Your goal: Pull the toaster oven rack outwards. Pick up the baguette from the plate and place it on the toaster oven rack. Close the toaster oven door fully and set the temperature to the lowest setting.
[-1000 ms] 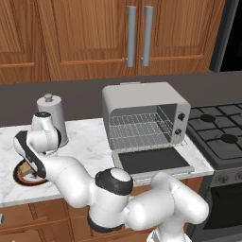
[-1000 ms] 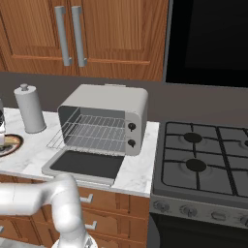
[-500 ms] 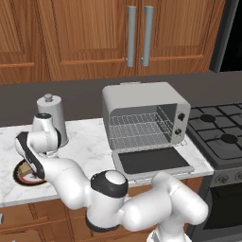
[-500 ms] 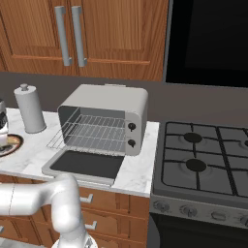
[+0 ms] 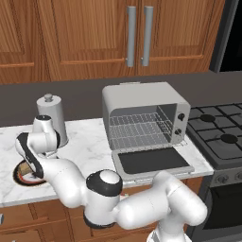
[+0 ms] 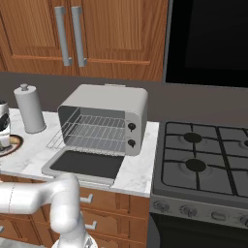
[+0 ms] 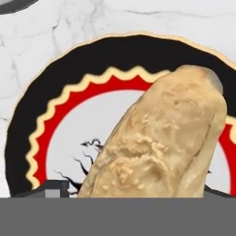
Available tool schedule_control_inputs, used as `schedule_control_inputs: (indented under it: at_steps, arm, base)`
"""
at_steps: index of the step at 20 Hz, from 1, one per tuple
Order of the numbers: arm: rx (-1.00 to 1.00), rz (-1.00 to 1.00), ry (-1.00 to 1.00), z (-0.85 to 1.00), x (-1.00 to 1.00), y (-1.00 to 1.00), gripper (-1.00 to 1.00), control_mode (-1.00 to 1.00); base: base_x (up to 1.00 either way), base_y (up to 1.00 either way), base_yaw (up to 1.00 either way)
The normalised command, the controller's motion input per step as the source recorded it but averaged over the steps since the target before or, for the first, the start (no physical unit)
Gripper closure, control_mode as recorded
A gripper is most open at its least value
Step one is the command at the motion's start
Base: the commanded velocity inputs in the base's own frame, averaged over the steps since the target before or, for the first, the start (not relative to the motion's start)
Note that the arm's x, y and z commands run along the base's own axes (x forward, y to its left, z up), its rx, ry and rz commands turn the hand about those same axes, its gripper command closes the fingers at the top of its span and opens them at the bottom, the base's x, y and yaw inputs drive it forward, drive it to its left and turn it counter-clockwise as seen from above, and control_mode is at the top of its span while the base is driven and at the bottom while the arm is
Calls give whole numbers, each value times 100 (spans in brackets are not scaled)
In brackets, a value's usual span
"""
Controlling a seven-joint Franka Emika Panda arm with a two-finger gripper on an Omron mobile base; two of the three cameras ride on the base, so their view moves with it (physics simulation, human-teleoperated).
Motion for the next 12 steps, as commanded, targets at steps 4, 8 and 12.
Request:
schedule_control_inputs:
  at_steps: [4, 8, 12]
  arm:
    - [0, 0, 5, -37, 0, 16, 100, -100]
    - [0, 0, 0, -22, -11, 29, 100, -100]
    - [-1, -2, -32, 9, -63, 18, 100, -100]
  base:
    - [0, 0, 0]
    - [0, 0, 0]
    - [0, 0, 0]
